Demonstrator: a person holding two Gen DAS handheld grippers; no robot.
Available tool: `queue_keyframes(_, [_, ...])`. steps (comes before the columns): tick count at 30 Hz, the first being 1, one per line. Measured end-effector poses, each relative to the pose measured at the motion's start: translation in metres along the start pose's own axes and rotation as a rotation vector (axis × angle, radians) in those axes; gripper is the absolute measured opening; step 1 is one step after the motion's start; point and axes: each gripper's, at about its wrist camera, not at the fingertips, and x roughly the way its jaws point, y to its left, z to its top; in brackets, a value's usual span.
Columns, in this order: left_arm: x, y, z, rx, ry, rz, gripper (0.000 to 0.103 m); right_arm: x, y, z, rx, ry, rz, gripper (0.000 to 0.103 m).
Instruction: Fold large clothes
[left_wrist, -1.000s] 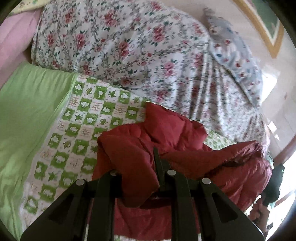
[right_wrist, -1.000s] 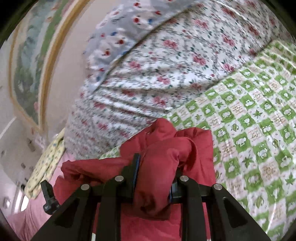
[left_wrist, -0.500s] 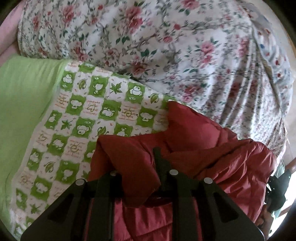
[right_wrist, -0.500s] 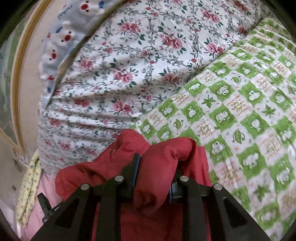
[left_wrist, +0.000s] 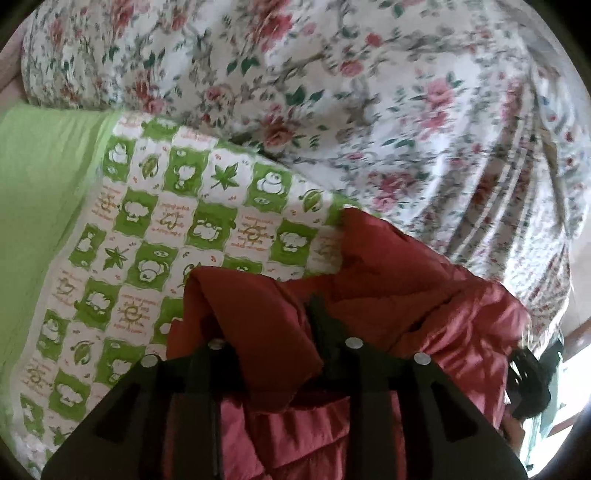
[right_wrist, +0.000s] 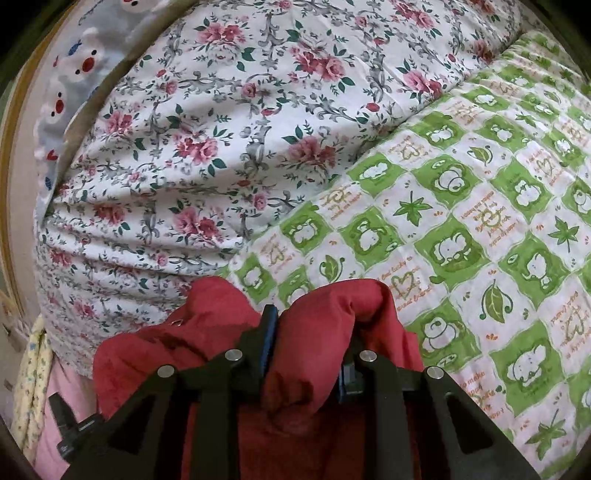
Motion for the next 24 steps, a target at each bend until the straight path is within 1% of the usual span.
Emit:
queue_keyframes(1, [-0.007, 0.0, -0.002, 0.004, -0.006, -0.01, 0.03, 0.001, 0.001, 0.0, -0.004, -0.003, -0.004, 0.023])
queue_keyframes(2, [-0.014, 0.001, -0.004, 0.008, -0.012, -0.017, 0.035, 0.001, 0.001, 0.0, -0.008, -0.006, -0.009, 0.023])
queue_keyframes(3, [-0.024, 0.003, -0.008, 0.004, -0.025, -0.014, 0.043, 0.001, 0.002, 0.0, -0.012, -0.011, -0.015, 0.023])
queue_keyframes(4, [-0.036, 0.004, -0.014, -0.006, -0.044, -0.006, 0.048, 0.002, 0.003, 0.0, -0.016, -0.013, -0.021, 0.024])
queue_keyframes(5, [-0.047, 0.004, -0.018, -0.008, -0.062, -0.011, 0.055, 0.003, 0.004, 0.0, -0.018, -0.017, -0.029, 0.024])
queue_keyframes(6, [-0.058, 0.003, -0.024, -0.003, -0.081, -0.024, 0.057, 0.003, 0.004, 0.0, -0.018, -0.021, -0.035, 0.024])
queue_keyframes(8, [-0.077, -0.005, -0.037, 0.035, -0.104, -0.04, 0.057, 0.005, 0.004, 0.001, -0.013, -0.024, -0.04, 0.024])
queue_keyframes(10, [-0.088, -0.018, -0.052, 0.087, -0.105, -0.047, 0.057, 0.006, 0.005, 0.0, -0.012, -0.026, -0.046, 0.024])
queue_keyframes(12, [-0.09, -0.037, -0.07, 0.165, -0.074, -0.053, 0.057, 0.008, 0.007, 0.0, -0.016, -0.028, -0.053, 0.024])
queue_keyframes(14, [-0.084, -0.062, -0.092, 0.26, -0.022, -0.045, 0.057, 0.009, 0.008, 0.0, -0.023, -0.027, -0.057, 0.024])
queue_keyframes(16, [-0.082, -0.081, -0.112, 0.34, 0.0, -0.067, 0.057, 0.01, 0.009, 0.001, -0.026, -0.024, -0.058, 0.024])
queue_keyframes(18, [-0.08, -0.098, -0.133, 0.422, -0.015, -0.032, 0.057, 0.01, 0.011, 0.003, -0.034, -0.022, -0.059, 0.024])
queue_keyframes(20, [-0.072, -0.108, -0.144, 0.484, -0.041, 0.042, 0.057, 0.008, 0.015, 0.006, -0.042, -0.016, -0.056, 0.026])
queue_keyframes(22, [-0.062, -0.109, -0.144, 0.498, -0.054, 0.091, 0.057, 0.001, 0.018, 0.01, -0.033, -0.007, -0.026, 0.03])
queue_keyframes(24, [-0.048, -0.102, -0.139, 0.478, -0.051, 0.115, 0.057, -0.011, 0.021, 0.013, -0.034, -0.006, 0.004, 0.036])
